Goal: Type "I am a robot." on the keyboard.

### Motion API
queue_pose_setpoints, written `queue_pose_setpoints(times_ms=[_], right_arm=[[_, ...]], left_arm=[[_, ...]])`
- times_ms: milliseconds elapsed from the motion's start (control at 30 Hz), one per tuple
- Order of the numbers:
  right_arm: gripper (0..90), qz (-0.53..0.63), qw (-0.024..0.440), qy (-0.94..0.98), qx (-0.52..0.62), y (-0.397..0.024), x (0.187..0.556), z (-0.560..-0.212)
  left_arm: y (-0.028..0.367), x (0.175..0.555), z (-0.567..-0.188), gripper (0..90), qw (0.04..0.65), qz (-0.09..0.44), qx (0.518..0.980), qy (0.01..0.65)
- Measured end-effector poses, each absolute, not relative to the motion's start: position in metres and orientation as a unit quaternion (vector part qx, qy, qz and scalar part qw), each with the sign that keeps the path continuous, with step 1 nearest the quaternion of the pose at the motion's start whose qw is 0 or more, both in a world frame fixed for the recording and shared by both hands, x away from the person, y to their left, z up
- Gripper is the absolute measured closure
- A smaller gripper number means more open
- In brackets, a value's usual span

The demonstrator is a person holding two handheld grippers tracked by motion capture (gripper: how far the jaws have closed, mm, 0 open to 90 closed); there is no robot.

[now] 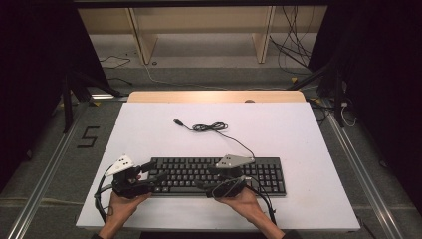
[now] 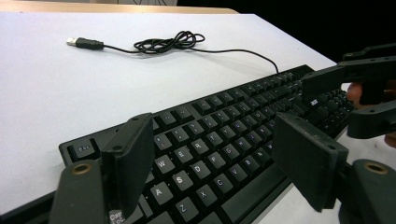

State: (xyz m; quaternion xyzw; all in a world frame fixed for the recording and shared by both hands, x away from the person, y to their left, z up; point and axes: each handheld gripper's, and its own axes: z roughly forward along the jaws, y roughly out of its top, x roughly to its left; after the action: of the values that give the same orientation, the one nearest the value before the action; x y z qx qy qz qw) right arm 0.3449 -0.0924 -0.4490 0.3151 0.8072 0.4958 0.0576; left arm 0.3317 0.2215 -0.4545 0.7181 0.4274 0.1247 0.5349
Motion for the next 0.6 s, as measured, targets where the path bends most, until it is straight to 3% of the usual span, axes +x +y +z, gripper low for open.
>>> queue_pose_setpoints(times_ms=[333,600], right_arm=[[32.8,0.490,0.056,0.814,0.308,-0.0885,0.3418,-0.4504],[47.8,0.483,0.055,0.820,0.301,-0.0857,0.3408,-0.4532]], left_arm=[[0.2218,0.3320,-0.4549,28.8,0.534,0.125,0.719,0.428],[0.2214,0.3319,-0.4548,28.3,0.534,0.126,0.718,0.428]])
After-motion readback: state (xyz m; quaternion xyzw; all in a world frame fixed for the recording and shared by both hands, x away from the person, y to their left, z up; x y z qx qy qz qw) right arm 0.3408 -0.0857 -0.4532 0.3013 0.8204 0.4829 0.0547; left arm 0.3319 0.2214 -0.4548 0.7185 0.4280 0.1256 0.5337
